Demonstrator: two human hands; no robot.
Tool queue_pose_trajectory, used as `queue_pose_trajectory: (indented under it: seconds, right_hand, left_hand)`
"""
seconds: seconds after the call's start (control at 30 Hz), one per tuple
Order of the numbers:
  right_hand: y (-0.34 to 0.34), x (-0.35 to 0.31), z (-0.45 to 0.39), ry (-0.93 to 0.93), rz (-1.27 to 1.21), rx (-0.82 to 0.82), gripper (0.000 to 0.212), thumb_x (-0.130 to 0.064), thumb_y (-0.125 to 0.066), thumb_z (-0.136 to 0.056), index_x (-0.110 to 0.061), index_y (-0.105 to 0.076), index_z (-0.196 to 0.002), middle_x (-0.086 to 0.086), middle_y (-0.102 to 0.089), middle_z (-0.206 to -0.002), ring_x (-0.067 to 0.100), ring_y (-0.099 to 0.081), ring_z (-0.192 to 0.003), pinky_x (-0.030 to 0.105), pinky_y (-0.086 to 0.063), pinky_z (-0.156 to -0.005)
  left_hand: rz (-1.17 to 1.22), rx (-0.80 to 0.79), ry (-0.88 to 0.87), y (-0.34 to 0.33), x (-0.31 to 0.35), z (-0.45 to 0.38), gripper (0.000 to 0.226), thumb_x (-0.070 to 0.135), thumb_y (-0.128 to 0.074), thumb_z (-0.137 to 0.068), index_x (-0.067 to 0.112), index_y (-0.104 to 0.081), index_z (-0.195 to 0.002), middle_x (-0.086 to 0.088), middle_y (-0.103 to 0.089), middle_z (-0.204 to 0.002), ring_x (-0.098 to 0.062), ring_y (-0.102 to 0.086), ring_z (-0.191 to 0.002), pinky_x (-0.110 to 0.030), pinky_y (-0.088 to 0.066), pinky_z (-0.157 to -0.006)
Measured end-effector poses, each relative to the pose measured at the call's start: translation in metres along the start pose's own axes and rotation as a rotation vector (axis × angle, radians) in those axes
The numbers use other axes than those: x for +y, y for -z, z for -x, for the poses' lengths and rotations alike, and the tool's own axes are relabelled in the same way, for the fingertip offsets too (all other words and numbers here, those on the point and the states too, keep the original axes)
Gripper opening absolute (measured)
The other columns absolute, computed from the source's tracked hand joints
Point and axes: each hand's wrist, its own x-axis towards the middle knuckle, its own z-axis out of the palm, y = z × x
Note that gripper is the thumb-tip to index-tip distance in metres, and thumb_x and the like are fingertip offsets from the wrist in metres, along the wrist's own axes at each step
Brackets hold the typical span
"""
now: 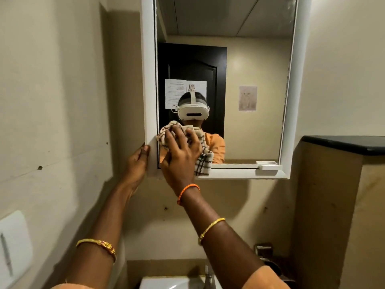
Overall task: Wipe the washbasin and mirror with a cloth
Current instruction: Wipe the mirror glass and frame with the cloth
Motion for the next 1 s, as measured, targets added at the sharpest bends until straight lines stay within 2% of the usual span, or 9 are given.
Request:
queue_pose_trajectory:
  seconds: [0.17,0.23,0.33,0.5,0.63,0.73,0.87,0.93,1.0]
  right_hand:
    - [0.002,-0.013,-0.042,0.117,0.069,-0.055,0.057,-0.018,-0.039,-0.066,-0.016,-0.065,-0.116,0.005,-0.057,-0.132,0.031,-0.031,-0.130,0.050,-0.021,-0.107]
    - [0.005,-0.011,-0.036,0.196,0.151,-0.113,0.053,-0.019,-0.037,-0.070,-0.017,-0.066,-0.114,0.002,-0.059,-0.130,0.032,-0.038,-0.130,0.049,-0.021,-0.108]
    - [0.012,0.008,-0.007,0.334,0.243,-0.197,0.042,-0.016,-0.045,-0.075,-0.019,-0.068,-0.110,0.001,-0.062,-0.128,0.032,-0.044,-0.127,0.051,-0.027,-0.109]
    - [0.022,0.021,0.028,0.469,0.407,-0.422,0.043,-0.010,-0.068,-0.065,-0.020,-0.070,-0.106,0.000,-0.065,-0.121,0.032,-0.051,-0.122,0.055,-0.030,-0.108]
    - [0.037,0.019,0.021,0.446,0.513,-0.418,0.036,-0.013,-0.071,-0.064,-0.017,-0.073,-0.100,0.002,-0.067,-0.112,0.032,-0.055,-0.116,0.054,-0.038,-0.104]
    - [0.058,0.040,0.024,0.414,0.585,-0.338,0.036,-0.012,-0.047,-0.070,-0.016,-0.075,-0.093,0.001,-0.069,-0.106,0.033,-0.058,-0.109,0.052,-0.037,-0.102]
    - [0.092,0.070,0.027,0.237,0.652,-0.300,0.040,-0.013,-0.039,-0.068,-0.016,-0.074,-0.087,-0.001,-0.069,-0.102,0.035,-0.058,-0.103,0.046,-0.040,-0.090]
    - [0.106,0.078,0.029,0.100,0.660,-0.293,0.033,-0.013,-0.049,-0.060,-0.018,-0.074,-0.081,-0.002,-0.070,-0.100,0.035,-0.058,-0.099,0.043,-0.037,-0.085]
    - [0.117,0.080,0.034,-0.002,0.621,-0.327,0.032,-0.011,-0.056,-0.056,-0.019,-0.075,-0.080,-0.002,-0.071,-0.101,0.035,-0.058,-0.096,0.043,-0.040,-0.081]
  left_hand:
    - [0.051,0.011,-0.010,-0.002,0.004,0.005,0.038,0.026,-0.035,-0.101,0.012,-0.050,-0.132,-0.004,-0.058,-0.121,-0.018,-0.058,-0.106,-0.039,-0.044,-0.101]
    - [0.104,-0.006,0.029,-0.001,0.003,0.008,0.041,0.036,-0.025,-0.102,0.021,-0.051,-0.131,0.000,-0.057,-0.122,-0.015,-0.057,-0.108,-0.036,-0.042,-0.099]
    - [0.171,-0.037,0.089,0.002,0.001,0.011,0.063,0.060,-0.012,-0.094,0.029,-0.057,-0.125,0.001,-0.060,-0.127,-0.016,-0.056,-0.119,-0.038,-0.041,-0.104]
    - [0.119,0.039,0.092,0.013,-0.042,-0.017,0.098,0.091,-0.033,-0.065,0.022,-0.053,-0.133,-0.005,-0.056,-0.137,-0.021,-0.050,-0.129,-0.048,-0.034,-0.112]
    - [0.111,0.133,0.045,-0.001,-0.003,0.012,0.059,0.057,-0.035,-0.093,0.015,-0.055,-0.131,0.002,-0.057,-0.130,-0.017,-0.052,-0.123,-0.037,-0.038,-0.109]
    - [0.042,0.137,-0.086,-0.011,-0.001,0.020,0.033,0.020,-0.046,-0.097,0.010,-0.055,-0.127,-0.003,-0.061,-0.117,-0.019,-0.057,-0.111,-0.028,-0.044,-0.096]
    - [-0.151,0.097,-0.106,-0.012,-0.018,0.023,0.061,0.039,-0.063,-0.078,0.021,-0.047,-0.134,-0.009,-0.061,-0.128,-0.022,-0.060,-0.113,-0.039,-0.048,-0.100]
    - [-0.186,0.103,-0.059,-0.016,-0.022,0.031,0.077,0.045,-0.064,-0.075,0.026,-0.033,-0.143,-0.006,-0.045,-0.146,-0.024,-0.046,-0.132,-0.043,-0.037,-0.111]
    - [-0.200,0.134,-0.069,-0.024,-0.022,0.046,0.080,0.030,-0.065,-0.083,0.021,-0.021,-0.149,-0.003,-0.028,-0.156,-0.019,-0.029,-0.142,-0.033,-0.023,-0.118]
